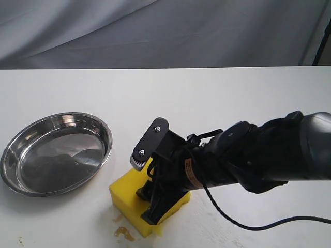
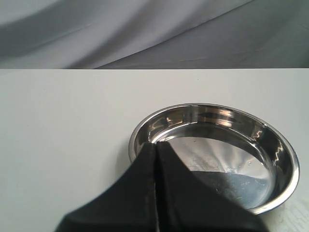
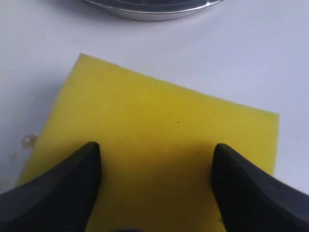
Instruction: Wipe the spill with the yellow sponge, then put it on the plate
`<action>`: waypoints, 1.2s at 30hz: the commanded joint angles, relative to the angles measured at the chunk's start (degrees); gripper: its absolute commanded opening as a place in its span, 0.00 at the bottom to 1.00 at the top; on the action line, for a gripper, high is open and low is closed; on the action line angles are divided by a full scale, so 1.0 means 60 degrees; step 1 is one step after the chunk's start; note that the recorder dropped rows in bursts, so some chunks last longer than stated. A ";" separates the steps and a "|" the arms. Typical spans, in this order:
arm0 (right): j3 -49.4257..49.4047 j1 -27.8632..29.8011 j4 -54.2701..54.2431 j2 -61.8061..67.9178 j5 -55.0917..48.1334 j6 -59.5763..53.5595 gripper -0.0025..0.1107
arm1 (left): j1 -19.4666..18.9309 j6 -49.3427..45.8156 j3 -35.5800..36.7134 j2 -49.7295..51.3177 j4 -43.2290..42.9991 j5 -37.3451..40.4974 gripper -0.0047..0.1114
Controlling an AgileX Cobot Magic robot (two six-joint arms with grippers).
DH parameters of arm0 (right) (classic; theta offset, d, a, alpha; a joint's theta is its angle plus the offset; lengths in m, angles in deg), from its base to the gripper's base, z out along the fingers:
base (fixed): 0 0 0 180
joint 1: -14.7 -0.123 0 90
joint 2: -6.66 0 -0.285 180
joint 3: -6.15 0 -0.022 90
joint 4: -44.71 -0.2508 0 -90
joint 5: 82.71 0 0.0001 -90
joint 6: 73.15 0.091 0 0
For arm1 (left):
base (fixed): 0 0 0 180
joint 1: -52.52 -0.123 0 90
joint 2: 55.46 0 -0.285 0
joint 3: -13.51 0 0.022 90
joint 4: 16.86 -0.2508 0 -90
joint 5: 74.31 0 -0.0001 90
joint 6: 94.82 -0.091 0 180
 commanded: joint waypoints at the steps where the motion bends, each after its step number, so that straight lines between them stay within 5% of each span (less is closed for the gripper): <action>1: 0.0039 -0.0128 0.0046 0.0309 -0.0788 -0.0056 0.48 | -0.0025 0.0012 0.0035 -0.0046 0.0019 -0.0096 0.04; 10: 0.0039 -0.0128 0.0046 0.0331 -0.0079 -0.0053 0.02 | -0.0025 0.0012 0.0035 -0.0046 0.0019 -0.0096 0.04; 29: 0.0039 -0.0615 0.0046 0.0331 0.1712 -0.0894 0.02 | -0.0025 0.0012 0.0035 -0.0046 0.0019 -0.0096 0.04; 36: 0.0039 -0.0615 0.0046 0.0331 -0.1415 -0.0948 0.02 | -0.0025 0.0012 0.0035 -0.0046 0.0019 -0.0096 0.04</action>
